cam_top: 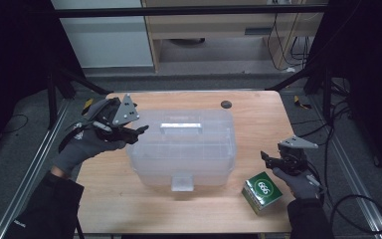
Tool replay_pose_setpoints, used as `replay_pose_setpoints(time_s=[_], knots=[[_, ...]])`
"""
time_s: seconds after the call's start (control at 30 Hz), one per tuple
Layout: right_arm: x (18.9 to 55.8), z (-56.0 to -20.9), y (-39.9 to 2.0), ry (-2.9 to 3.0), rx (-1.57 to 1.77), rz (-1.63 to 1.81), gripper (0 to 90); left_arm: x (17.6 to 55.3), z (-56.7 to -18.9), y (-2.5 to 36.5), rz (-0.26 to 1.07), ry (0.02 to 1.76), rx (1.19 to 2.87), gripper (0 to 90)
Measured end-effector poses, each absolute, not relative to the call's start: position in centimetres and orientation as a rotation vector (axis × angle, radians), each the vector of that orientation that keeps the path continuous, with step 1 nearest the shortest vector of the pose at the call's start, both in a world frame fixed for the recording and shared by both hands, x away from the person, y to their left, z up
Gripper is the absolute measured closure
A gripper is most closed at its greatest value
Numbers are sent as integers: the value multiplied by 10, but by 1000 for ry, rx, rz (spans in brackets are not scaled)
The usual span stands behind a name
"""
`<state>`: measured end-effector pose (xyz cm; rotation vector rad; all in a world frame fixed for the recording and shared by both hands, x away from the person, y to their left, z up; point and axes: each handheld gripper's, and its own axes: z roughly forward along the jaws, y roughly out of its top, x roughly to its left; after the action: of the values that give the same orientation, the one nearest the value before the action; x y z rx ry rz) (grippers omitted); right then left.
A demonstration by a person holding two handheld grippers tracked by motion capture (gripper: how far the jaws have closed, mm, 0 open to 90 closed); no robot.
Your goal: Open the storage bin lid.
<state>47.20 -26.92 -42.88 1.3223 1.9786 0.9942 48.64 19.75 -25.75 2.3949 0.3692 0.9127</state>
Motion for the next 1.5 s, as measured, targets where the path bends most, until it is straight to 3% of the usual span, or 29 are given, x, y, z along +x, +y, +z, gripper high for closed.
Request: replay_pose_setpoints(time_s=[0.63, 1.5], knots=[[473, -432, -269, 1994, 1336, 988, 313, 490, -263, 163, 911, 183, 2547, 359], [474, -434, -269, 2022, 1353, 982, 353, 498, -278, 120, 1059, 18, 2678, 477]])
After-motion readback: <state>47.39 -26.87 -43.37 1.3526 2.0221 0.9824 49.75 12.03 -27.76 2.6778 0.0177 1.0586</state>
